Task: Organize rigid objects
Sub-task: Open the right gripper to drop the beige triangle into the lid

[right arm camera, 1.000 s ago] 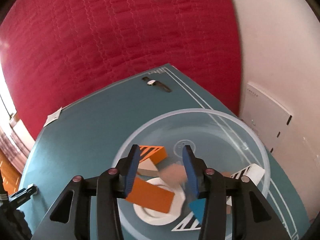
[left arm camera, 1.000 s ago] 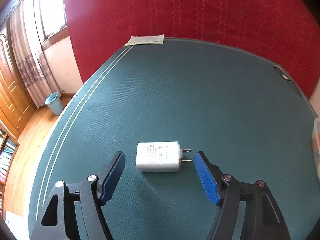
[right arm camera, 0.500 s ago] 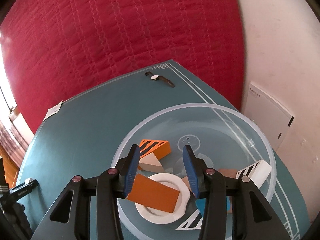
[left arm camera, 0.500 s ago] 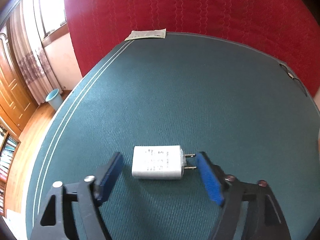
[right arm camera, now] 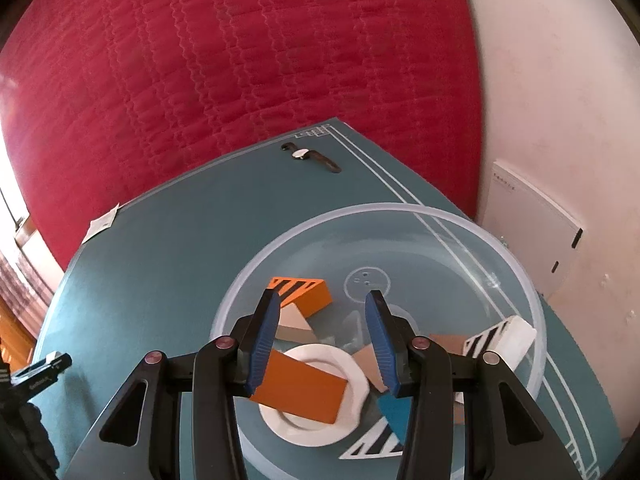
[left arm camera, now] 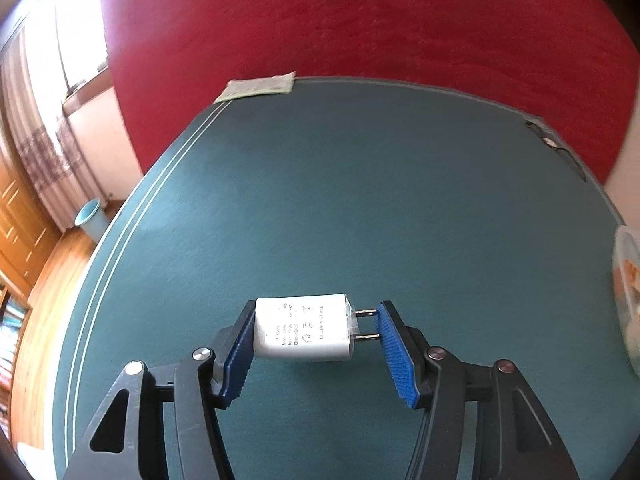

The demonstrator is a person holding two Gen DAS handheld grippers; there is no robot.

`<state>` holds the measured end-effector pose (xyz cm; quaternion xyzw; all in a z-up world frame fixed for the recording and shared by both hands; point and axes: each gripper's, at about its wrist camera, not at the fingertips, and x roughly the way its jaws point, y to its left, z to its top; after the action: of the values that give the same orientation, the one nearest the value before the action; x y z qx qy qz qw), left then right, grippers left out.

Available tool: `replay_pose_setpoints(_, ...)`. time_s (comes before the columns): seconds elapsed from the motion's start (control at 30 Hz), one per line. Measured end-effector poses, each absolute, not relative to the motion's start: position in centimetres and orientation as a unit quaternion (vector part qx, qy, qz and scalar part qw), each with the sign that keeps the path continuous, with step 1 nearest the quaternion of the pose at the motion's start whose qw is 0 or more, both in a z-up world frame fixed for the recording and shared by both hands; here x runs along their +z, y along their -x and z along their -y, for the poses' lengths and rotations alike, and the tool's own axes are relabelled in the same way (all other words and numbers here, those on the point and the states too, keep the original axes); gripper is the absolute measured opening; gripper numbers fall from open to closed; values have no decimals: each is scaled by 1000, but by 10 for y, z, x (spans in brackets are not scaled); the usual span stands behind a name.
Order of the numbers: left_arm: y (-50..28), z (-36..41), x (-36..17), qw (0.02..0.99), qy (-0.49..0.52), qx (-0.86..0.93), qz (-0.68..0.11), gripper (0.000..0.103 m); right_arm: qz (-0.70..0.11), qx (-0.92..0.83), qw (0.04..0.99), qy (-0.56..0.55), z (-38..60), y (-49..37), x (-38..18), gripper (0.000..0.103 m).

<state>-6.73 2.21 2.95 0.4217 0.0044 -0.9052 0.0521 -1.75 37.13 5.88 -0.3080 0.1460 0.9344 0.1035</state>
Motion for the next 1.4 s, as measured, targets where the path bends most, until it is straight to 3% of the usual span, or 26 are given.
replay_pose_setpoints(0.5,69,-130,59,-93,-399,-910,60,61,-121,928,159,314,-403,-10,48,46)
replay_pose_setpoints(0.7,69,-167,68,-133,-388,-909,79,61,-137,938,100,303,-400,-18,56,49)
replay_pose_setpoints(0.77,69,-176,70,-141,-385,-909,81,61,-130,941,62,305,-391,-19,58,54)
replay_pose_setpoints(0.97,71,-192,70,-157,-384,-906,87,61,-92,944,-1,318,-365,-16,55,54)
replay_pose_setpoints(1.4,70,-210,65,-174,-388,-900,94,61,-89,936,44,339,-383,-2,41,55)
